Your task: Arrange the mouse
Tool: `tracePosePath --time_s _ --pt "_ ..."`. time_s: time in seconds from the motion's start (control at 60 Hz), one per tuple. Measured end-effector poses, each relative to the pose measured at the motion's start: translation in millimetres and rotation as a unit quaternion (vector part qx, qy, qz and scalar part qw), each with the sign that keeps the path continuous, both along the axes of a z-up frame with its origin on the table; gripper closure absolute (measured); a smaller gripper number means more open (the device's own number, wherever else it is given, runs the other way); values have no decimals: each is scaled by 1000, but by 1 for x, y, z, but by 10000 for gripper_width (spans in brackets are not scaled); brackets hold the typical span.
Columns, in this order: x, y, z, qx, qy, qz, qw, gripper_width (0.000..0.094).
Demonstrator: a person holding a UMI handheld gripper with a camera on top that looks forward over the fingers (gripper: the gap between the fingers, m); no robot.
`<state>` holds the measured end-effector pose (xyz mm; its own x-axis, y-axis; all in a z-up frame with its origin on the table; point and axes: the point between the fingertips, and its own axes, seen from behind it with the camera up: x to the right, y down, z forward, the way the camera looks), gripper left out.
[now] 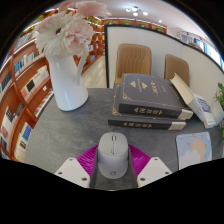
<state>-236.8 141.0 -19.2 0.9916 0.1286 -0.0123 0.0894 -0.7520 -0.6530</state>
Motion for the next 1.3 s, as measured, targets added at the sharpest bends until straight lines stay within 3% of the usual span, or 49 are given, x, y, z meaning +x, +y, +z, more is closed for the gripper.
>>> tracePosePath --time_s 0.1,0.25,0.383,0.583,0.75,0.867,1.0,1.183,1.3 --pt "1 0 0 -15 3 4 1000 550" --pt "5 -5 23 -28 -3 22 999 561" --pt "23 3 122 49 10 38 998 561" --pt "114 13 278 164 -14 26 986 561" --pt "200 9 333 216 -9 -1 976 562" --pt "273 1 308 198 -26 -35 979 564" --pt "323 -17 213 125 -43 -58 990 564" --pt "320 -33 78 17 -21 -43 999 563" --pt "310 -49 22 -30 -35 -33 998 563"
